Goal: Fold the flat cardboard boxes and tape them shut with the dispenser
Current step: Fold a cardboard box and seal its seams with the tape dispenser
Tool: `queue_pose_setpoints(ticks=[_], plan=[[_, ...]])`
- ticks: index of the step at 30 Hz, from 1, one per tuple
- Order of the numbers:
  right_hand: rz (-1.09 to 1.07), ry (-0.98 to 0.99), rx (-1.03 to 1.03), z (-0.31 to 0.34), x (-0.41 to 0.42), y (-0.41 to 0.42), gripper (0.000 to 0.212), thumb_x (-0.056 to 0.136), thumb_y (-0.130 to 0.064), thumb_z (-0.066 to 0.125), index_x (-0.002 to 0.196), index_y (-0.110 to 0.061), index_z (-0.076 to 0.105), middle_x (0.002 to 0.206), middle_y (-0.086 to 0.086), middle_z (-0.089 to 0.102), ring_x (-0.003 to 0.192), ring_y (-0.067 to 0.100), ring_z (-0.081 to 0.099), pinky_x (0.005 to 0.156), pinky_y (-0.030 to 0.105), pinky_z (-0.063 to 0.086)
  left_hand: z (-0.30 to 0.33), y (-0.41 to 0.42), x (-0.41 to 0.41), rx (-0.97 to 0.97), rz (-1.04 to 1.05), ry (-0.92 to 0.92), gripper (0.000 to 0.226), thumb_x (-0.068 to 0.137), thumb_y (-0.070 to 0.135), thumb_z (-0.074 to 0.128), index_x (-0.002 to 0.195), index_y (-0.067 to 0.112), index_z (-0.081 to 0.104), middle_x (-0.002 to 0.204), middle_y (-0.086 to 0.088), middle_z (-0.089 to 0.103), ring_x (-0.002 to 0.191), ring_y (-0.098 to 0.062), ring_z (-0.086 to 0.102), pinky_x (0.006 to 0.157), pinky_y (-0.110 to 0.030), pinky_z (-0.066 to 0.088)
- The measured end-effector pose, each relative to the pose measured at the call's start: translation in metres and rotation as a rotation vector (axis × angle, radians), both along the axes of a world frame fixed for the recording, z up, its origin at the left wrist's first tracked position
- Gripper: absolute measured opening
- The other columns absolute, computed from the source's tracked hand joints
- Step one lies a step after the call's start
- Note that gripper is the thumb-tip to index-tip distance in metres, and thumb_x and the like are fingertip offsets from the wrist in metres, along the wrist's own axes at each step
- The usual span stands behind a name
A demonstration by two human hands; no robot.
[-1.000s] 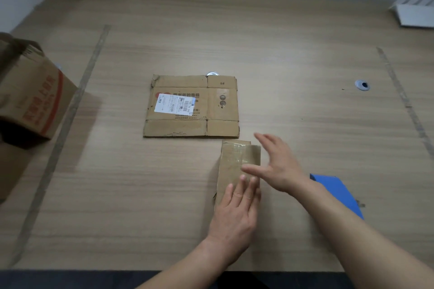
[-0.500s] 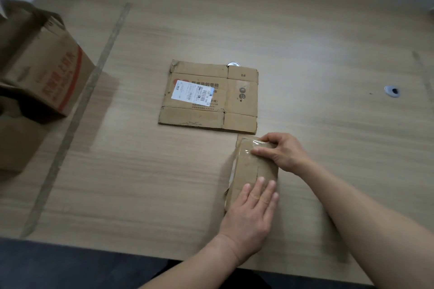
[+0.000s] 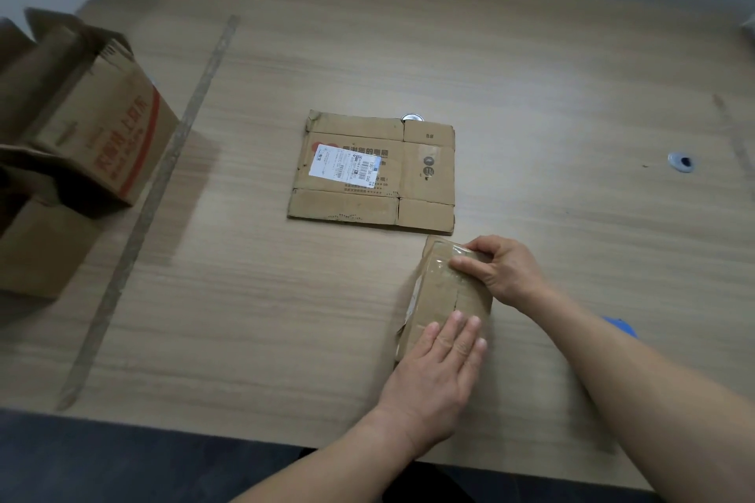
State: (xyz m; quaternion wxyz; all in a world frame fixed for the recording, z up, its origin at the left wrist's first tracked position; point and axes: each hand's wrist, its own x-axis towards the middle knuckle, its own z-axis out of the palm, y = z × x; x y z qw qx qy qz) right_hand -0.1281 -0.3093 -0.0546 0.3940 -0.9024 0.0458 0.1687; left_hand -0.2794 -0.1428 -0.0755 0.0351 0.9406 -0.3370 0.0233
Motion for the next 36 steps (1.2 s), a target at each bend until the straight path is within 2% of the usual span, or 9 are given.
queue_pose_setpoints(ticks=[6, 9, 11, 14, 17, 20, 25, 29, 36], plan=[[-0.042, 0.089, -0.075, 0.015, -0.004, 0.004, 0.018, 0.079, -0.054, 0.080, 0.080, -0.036, 0.073, 0.085, -0.013, 0.074, 0.086, 0.009, 0.068, 0.078, 0.031, 0.054, 0.015, 0.015, 0.003, -0.278, 0.012, 0.124, 0.049, 0.086, 0.025, 0.040, 0.129, 0.015, 0.061, 0.150, -0.012, 0.047, 0.139, -0.033, 0.042, 0.108, -0.046, 0.043], [-0.078, 0.090, -0.114, 0.024, -0.011, 0.007, 0.018, 0.083, -0.053, 0.076, 0.085, -0.035, 0.073, 0.089, -0.015, 0.073, 0.090, 0.009, 0.067, 0.080, 0.033, 0.055, 0.031, 0.037, 0.002, -0.584, 0.360, 0.253, 0.052, 0.091, 0.038, 0.050, 0.137, 0.012, 0.053, 0.155, -0.011, 0.039, 0.144, -0.028, 0.034, 0.116, -0.036, 0.028], [-0.128, 0.077, -0.112, 0.026, -0.018, 0.009, 0.018, 0.086, -0.052, 0.073, 0.089, -0.034, 0.073, 0.093, -0.014, 0.073, 0.094, 0.011, 0.067, 0.083, 0.033, 0.054, 0.045, 0.049, 0.008, -0.617, 0.646, 0.495, 0.058, 0.094, 0.044, 0.054, 0.143, 0.014, 0.045, 0.153, -0.005, 0.036, 0.142, -0.022, 0.035, 0.111, -0.021, 0.023], [-0.211, 0.072, -0.126, 0.030, -0.029, 0.012, 0.028, 0.089, -0.055, 0.066, 0.104, -0.032, 0.074, 0.105, -0.010, 0.073, 0.103, 0.016, 0.065, 0.094, 0.039, 0.053, 0.049, 0.054, 0.016, -0.647, 0.958, 0.902, 0.071, 0.089, 0.056, 0.059, 0.144, 0.015, 0.043, 0.142, -0.007, 0.043, 0.128, -0.026, 0.049, 0.099, -0.028, 0.041], [-0.267, 0.107, -0.135, 0.032, -0.038, 0.014, 0.031, 0.090, -0.054, 0.064, 0.108, -0.029, 0.074, 0.106, -0.009, 0.071, 0.102, 0.016, 0.064, 0.095, 0.043, 0.053, 0.044, 0.051, 0.021, -0.989, 1.246, 1.368, 0.072, 0.083, 0.063, 0.061, 0.137, 0.017, 0.050, 0.117, -0.008, 0.061, 0.096, -0.034, 0.067, 0.061, -0.033, 0.058], [-0.307, 0.134, -0.104, 0.037, -0.047, 0.020, 0.031, 0.092, -0.052, 0.063, 0.091, -0.023, 0.074, 0.098, -0.004, 0.072, 0.092, 0.016, 0.063, 0.088, 0.042, 0.054, 0.049, 0.051, 0.024, -1.282, 1.289, 1.744, 0.054, 0.093, 0.055, 0.055, 0.129, 0.015, 0.059, 0.117, -0.016, 0.067, 0.099, -0.036, 0.067, 0.073, -0.044, 0.058], [-0.627, -0.027, 0.251, 0.063, -0.051, 0.019, 0.059, 0.085, -0.069, 0.057, 0.075, -0.012, 0.070, 0.082, 0.004, 0.068, 0.081, 0.022, 0.059, 0.077, 0.037, 0.044, 0.066, 0.052, 0.032, -1.475, 1.242, 1.556, 0.030, 0.100, 0.037, 0.053, 0.117, 0.014, 0.061, 0.104, -0.013, 0.072, 0.087, -0.032, 0.071, 0.064, -0.039, 0.059], [-0.763, -0.094, 0.550, 0.076, -0.062, 0.005, 0.061, 0.092, -0.063, 0.048, 0.054, -0.016, 0.056, 0.069, -0.004, 0.072, 0.084, 0.018, 0.066, 0.080, 0.040, 0.043, 0.075, 0.067, 0.038, -1.485, 1.179, 1.079, 0.059, 0.077, 0.074, 0.056, 0.110, 0.025, 0.052, 0.104, -0.006, 0.069, 0.090, -0.027, 0.071, 0.076, -0.050, 0.060], [-0.729, 0.128, 0.916, 0.036, -0.089, -0.001, 0.077, 0.100, -0.066, 0.024, 0.115, -0.009, 0.073, 0.114, 0.019, 0.072, 0.105, 0.033, 0.063, 0.084, 0.043, 0.048, 0.063, 0.093, 0.049, -1.617, 1.097, 1.153, 0.059, 0.082, 0.068, 0.042, 0.109, 0.023, 0.067, 0.099, 0.000, 0.076, 0.093, -0.017, 0.069, 0.080, -0.034, 0.053]])
